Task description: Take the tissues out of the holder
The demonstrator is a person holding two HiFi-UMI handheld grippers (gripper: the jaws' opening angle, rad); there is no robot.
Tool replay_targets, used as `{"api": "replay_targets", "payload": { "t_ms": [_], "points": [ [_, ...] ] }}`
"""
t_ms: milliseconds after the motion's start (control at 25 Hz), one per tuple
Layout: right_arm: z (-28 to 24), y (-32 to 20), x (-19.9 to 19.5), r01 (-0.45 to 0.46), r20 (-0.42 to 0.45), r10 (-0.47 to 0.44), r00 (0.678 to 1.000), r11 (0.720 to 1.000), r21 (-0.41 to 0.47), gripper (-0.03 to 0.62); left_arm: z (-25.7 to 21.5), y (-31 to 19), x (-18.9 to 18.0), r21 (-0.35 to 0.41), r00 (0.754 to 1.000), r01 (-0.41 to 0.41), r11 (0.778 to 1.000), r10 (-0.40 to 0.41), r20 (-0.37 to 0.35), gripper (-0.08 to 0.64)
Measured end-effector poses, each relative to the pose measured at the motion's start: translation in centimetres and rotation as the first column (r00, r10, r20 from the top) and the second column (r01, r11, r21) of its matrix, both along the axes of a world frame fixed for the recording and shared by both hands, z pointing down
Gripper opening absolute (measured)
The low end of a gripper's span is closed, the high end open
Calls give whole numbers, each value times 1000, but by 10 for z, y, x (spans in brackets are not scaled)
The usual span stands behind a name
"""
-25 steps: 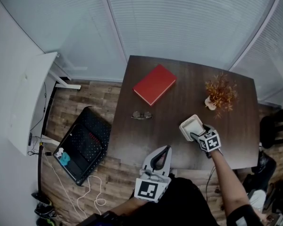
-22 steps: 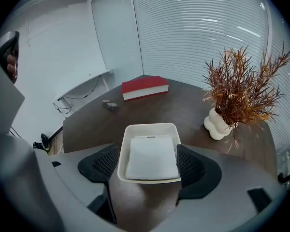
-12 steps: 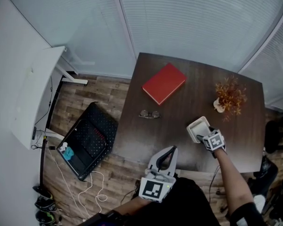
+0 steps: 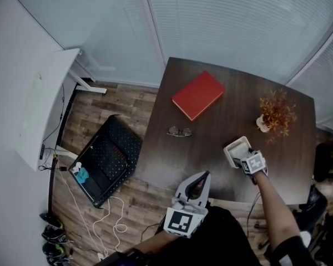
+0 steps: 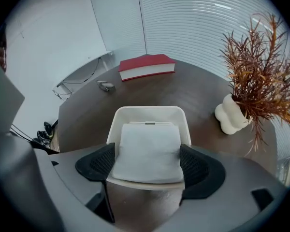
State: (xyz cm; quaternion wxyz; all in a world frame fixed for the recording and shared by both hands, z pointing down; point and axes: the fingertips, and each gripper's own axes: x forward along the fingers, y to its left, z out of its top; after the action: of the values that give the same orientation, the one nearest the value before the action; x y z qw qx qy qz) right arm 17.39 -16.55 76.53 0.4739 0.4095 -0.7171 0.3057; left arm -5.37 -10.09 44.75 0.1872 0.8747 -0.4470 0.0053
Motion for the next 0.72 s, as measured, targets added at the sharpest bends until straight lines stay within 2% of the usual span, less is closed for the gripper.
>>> {"api": "replay_targets", "payload": {
  "t_ms": [160,280,400,640,720],
  "points": [
    [4,-3,-1,25,-32,-25,999,1000,-6,410,3,0,-1,-10,1000,1,1000,-1,2,-5],
    [8,2,-6,21,-23,-21,1000,1000,-13,410,3,0,-4,-17,1000,7,1000,-7,4,-5],
    [7,-1,1,37,-49,-36,998,999,8,407,4,2,-6,-21,1000,16,1000,-16,5,-5],
    [0,-1,1,13,-9,-13,1000,997,75,348,3,5,-11,-16,1000,25,1000,-24,12,-5],
    [-2,0,0,20,-6,-19,1000,994,104,306,2,6,-11,-10,1000,26,1000,-25,11,-5]
  ]
}}
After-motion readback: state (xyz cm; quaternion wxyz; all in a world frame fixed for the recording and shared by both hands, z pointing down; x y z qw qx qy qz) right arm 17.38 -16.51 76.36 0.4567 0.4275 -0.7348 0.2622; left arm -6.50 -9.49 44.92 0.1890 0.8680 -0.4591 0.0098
